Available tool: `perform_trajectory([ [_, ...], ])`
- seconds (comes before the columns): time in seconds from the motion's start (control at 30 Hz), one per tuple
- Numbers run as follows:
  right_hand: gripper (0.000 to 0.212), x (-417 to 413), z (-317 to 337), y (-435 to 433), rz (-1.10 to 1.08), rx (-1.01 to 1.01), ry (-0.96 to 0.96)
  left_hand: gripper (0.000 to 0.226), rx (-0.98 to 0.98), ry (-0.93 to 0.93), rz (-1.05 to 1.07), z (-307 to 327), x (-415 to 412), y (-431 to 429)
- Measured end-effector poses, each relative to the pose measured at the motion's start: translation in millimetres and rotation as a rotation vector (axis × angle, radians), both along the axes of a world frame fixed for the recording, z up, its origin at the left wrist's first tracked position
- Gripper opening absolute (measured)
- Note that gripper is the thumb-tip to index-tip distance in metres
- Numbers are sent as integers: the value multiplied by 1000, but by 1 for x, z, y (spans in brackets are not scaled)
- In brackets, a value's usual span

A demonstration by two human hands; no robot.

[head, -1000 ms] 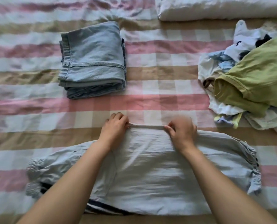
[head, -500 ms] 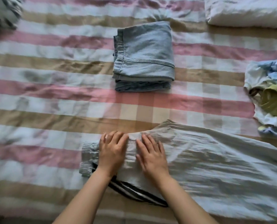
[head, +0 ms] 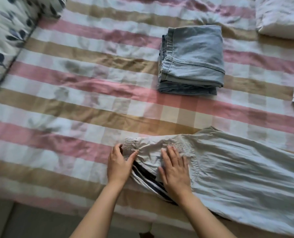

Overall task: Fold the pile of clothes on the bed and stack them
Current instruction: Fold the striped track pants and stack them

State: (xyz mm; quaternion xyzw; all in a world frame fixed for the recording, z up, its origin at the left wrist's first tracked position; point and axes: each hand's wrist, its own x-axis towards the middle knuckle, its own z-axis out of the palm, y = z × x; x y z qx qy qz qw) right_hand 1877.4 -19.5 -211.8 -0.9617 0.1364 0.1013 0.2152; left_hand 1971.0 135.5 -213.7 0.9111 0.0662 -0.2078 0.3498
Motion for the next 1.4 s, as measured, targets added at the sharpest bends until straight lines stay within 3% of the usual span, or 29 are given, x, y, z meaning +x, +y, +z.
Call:
perform_trajectory([
  [0.1,61,4,-10,20,35,25,123,36,-250,202,98,1,7,0],
  [0.23,61,19,-24,34,34,32,187,18,-445,162,134,11,25,9],
  [0.37,61,52,-26,54,130,61,181,17,-366,10,228,15,55,49],
  [0.53,57,70,-15,68,107,88,218,10,-337,53,186,20,64,65],
  [0.6,47,67,3,68,-29,252,52,8,-311,45,171,31,62,60],
  [0.7,27,59,43,67,-380,775,-143,6,-413,2,113,64,46,39],
  [0.77,38,54,68,62,-538,1153,-114,10,-541,-12,21,89,25,15],
  [0.83,53,45,75,51,-634,1218,-118,21,-683,41,-65,102,3,-9],
  [0.93,25,29,79,21,-813,1065,-165,32,-767,127,-108,105,-17,-36],
  [1.0,14,12,75,-3,-897,1029,-158,28,-670,-40,-148,98,-22,-46],
  [1.13,22,-25,64,-51,-969,944,-187,32,-325,-340,-325,70,-28,-69],
  [1.3,50,-50,29,-86,-1044,737,-166,53,169,-268,-823,18,-49,-109],
  [1.4,63,-54,16,-99,-1023,519,-149,61,411,-187,-963,-4,-56,-122],
])
